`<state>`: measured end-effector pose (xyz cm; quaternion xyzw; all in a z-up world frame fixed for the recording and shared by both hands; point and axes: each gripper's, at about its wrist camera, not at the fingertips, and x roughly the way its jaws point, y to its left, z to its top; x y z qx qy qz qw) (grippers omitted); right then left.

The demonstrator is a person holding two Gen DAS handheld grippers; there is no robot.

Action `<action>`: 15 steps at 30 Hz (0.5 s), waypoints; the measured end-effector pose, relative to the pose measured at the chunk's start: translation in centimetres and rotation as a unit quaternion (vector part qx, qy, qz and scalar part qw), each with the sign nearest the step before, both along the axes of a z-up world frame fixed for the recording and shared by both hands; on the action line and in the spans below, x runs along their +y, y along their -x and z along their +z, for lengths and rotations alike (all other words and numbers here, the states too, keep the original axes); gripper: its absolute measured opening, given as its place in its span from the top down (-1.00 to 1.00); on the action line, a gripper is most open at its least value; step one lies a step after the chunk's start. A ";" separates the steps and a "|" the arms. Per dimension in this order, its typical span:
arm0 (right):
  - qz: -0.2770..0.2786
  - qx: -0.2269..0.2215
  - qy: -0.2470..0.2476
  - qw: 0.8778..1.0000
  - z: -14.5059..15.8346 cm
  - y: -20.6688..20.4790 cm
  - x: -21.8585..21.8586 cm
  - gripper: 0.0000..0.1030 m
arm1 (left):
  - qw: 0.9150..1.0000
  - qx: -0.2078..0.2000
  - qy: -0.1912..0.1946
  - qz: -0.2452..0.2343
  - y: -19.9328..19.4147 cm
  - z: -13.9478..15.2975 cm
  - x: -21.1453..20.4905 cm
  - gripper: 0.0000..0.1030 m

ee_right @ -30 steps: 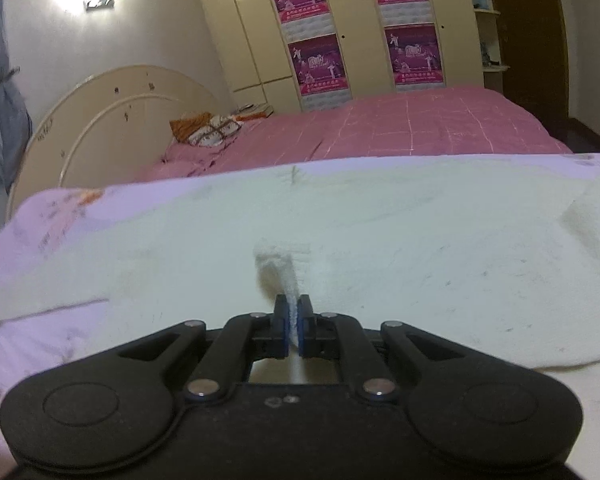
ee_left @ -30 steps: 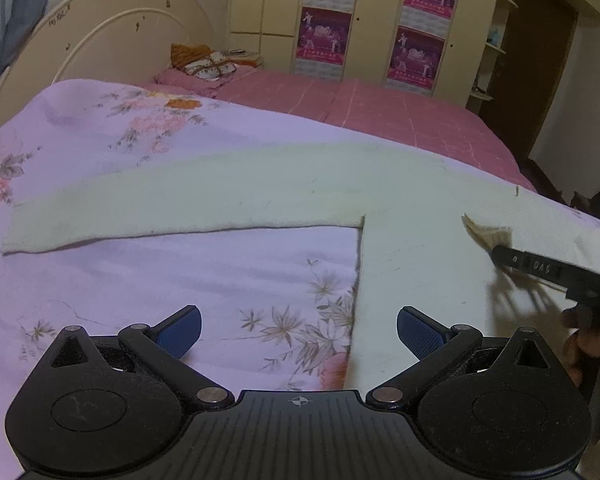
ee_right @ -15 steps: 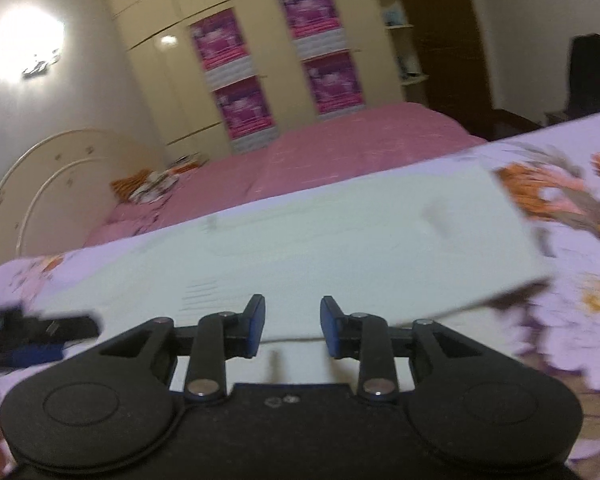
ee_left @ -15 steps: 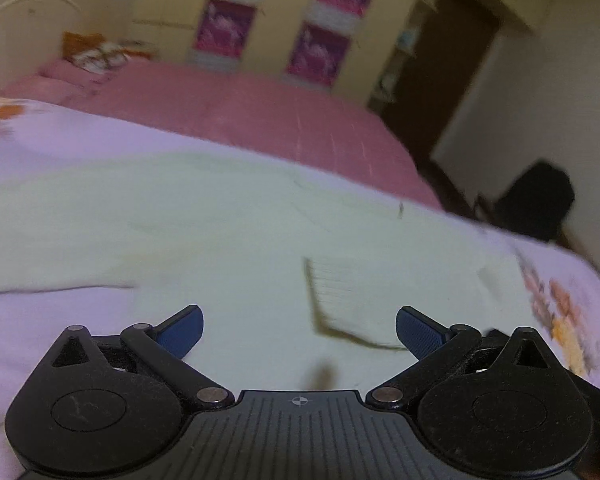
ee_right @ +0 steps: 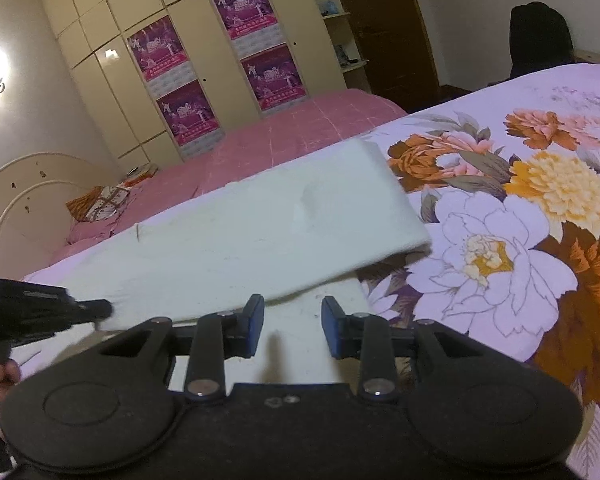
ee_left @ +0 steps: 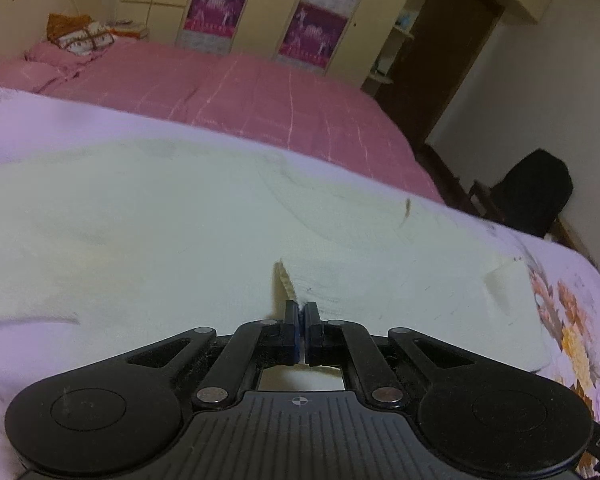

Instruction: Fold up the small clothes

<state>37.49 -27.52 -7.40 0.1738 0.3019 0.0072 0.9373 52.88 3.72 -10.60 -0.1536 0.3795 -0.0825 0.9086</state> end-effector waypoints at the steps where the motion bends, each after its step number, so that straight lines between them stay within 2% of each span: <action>1: 0.001 0.000 -0.002 1.000 -0.1 -0.1 -0.1 0.38 | 1.000 -0.002 0.000 0.002 0.0 -0.1 0.7 0.96; 7: 0.014 0.001 -0.009 1.000 -0.6 -0.7 0.5 0.37 | 1.000 -0.021 -0.005 0.023 -0.6 0.1 4.1 0.96; 10: 0.011 0.006 -0.016 1.000 -0.9 -1.0 0.2 0.35 | 0.999 -0.028 -0.021 0.027 -0.9 0.3 5.1 0.96; 12: 0.004 0.003 -0.027 1.000 -1.0 -1.1 -0.4 0.28 | 0.999 -0.028 -0.027 0.031 -1.2 0.3 6.0 0.96; 14: -0.004 -0.002 -0.041 0.999 -1.1 -1.1 -1.2 0.08 | 0.999 -0.028 -0.030 0.036 -1.7 0.3 6.4 0.96; 15: -0.008 -0.003 -0.048 0.999 -1.0 -1.2 -1.6 0.08 | 0.998 -0.028 -0.032 0.037 -1.9 0.2 6.5 0.96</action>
